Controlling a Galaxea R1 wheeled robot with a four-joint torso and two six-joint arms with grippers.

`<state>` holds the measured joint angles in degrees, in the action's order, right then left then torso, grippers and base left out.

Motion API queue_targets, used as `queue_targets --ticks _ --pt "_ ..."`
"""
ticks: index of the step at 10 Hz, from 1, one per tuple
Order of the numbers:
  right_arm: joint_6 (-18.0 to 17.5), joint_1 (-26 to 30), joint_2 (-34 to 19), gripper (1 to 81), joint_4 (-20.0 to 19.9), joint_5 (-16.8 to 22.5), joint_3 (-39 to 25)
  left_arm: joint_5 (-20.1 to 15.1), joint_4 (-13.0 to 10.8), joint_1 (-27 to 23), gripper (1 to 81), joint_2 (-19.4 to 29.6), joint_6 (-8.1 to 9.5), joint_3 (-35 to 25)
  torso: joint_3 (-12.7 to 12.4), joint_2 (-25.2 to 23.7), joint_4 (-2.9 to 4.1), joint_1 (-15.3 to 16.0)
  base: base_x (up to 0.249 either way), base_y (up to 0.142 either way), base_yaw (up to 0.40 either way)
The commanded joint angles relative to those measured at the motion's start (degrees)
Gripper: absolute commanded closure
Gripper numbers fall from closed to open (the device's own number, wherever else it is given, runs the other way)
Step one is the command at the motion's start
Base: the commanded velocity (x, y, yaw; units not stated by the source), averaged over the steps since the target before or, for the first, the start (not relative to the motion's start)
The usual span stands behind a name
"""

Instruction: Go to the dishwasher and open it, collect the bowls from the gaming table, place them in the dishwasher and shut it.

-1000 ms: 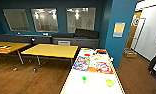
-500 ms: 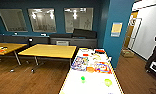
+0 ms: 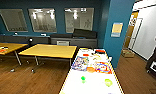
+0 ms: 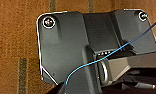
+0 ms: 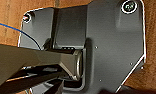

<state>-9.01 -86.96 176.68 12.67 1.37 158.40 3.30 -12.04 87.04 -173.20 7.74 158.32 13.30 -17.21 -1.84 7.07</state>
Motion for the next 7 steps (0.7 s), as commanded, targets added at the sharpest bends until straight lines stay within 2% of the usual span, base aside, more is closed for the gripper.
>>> queue_targets --ticks 1,7 --pt "-0.13 2.62 0.19 1.0 -0.27 2.86 -0.13 -2.78 -0.52 -2.27 1.0 0.05 -0.01 0.06 0.0 0.0 0.0 0.0 0.075 0.0 0.0" --pt "-0.31 2.35 -0.69 1.0 -0.71 1.97 -0.21 -2.78 -0.52 -2.27 1.0 0.05 -0.01 0.06 0.0 -0.02 0.0 -0.07 0.096 0.0 0.0"
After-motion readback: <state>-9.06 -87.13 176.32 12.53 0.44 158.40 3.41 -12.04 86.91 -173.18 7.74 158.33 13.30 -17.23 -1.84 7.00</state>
